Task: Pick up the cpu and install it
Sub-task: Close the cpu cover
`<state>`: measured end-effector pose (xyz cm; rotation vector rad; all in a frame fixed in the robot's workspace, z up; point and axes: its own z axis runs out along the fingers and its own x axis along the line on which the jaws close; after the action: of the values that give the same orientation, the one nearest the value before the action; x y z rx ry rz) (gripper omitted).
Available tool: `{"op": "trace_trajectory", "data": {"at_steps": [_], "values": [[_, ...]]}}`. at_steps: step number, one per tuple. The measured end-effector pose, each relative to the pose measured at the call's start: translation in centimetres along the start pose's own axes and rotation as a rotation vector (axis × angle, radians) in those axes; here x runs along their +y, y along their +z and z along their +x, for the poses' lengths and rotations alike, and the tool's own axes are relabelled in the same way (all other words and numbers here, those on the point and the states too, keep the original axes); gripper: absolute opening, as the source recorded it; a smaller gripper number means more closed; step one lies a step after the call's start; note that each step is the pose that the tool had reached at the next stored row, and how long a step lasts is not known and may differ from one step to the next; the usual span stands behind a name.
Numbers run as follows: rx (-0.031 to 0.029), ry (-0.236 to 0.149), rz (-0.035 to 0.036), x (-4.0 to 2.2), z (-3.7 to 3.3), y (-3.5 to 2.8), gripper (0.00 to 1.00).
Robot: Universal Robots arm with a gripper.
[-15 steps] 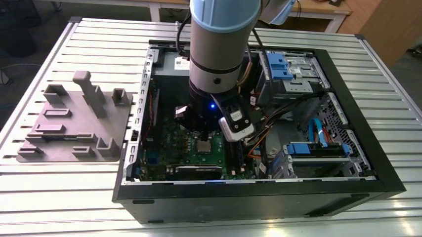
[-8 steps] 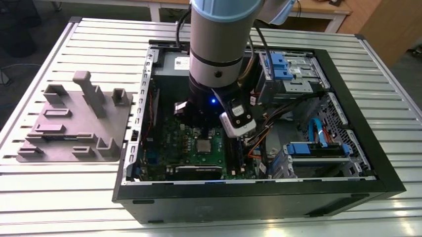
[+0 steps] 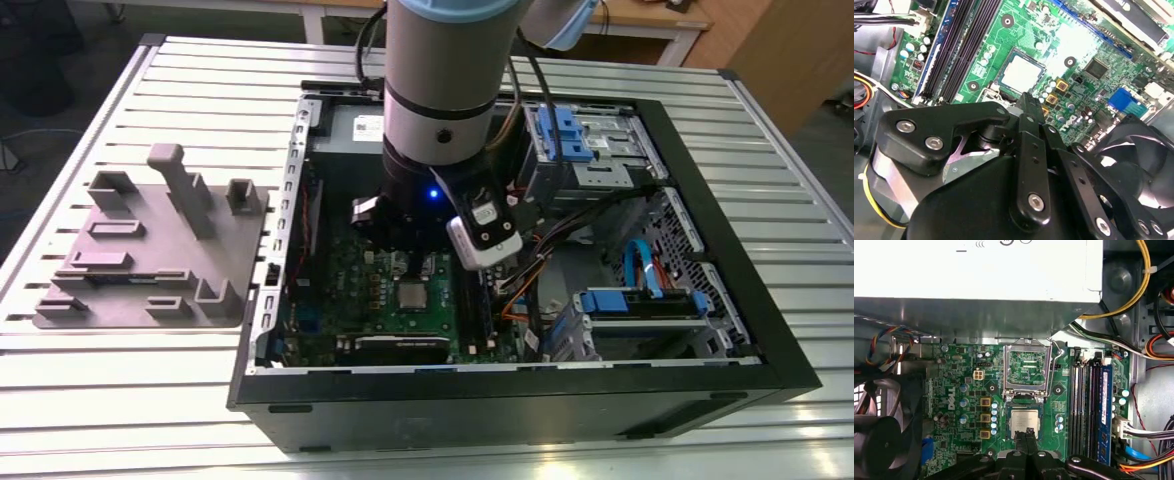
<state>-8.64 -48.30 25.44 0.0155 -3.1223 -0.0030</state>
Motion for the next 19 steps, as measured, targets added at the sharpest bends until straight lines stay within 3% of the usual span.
{"op": "trace_trajectory", "data": {"at_steps": [3,19], "values": [[0.0002,-0.009,0.0004,0.0,0.0,-0.02,0.1],[0.0006,-0.26,0.0053,0.0,0.0,-0.01,0.1]]}}
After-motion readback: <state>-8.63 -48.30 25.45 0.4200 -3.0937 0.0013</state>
